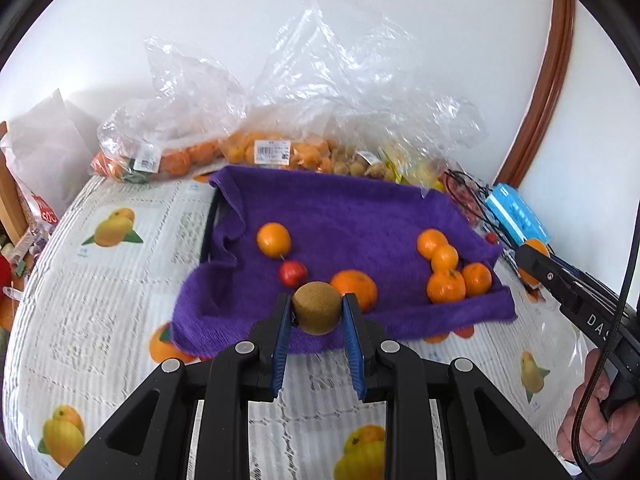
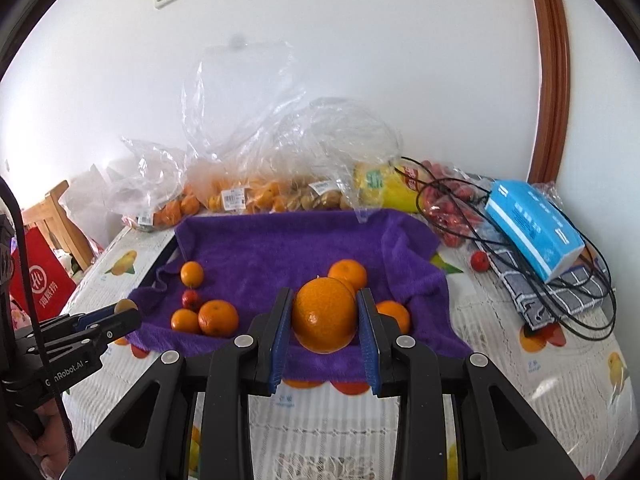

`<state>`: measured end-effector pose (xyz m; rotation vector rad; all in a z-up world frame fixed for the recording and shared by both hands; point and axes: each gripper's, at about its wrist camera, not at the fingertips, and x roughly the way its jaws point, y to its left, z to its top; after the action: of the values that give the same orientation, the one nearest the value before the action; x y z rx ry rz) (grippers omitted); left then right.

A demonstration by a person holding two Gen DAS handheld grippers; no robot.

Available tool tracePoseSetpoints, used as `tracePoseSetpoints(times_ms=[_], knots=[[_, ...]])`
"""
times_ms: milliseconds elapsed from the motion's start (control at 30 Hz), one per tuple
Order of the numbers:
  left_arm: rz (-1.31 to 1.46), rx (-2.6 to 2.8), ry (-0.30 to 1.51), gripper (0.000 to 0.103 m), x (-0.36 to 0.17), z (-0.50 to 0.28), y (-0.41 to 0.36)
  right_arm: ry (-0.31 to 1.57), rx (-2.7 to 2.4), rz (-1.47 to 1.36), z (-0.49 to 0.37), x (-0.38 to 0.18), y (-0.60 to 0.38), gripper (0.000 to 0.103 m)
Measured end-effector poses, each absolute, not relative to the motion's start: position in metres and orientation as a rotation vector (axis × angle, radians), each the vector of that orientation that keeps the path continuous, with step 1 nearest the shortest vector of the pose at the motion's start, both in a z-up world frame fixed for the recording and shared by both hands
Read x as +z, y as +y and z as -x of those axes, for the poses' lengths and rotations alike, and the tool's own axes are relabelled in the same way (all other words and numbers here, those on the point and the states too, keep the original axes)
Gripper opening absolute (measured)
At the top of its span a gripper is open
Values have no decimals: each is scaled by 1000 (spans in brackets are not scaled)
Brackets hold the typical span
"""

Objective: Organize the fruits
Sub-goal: 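Lift the orange with the right tool while the left tool grasps the small green fruit, then lower the orange and the small green fruit onto the purple towel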

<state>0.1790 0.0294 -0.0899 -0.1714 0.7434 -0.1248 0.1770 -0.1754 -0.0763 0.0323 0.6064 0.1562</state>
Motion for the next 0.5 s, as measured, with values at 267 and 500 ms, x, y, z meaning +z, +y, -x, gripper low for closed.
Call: tracePoseSetpoints(times_ms=[267,500], knots=[[202,-84,735,24,-83,-203,46,588,173,-43,-204,-68,-164,32],[207,-59,741,24,-84,-225,49,585,173,-55,-230,-67,-162,32]])
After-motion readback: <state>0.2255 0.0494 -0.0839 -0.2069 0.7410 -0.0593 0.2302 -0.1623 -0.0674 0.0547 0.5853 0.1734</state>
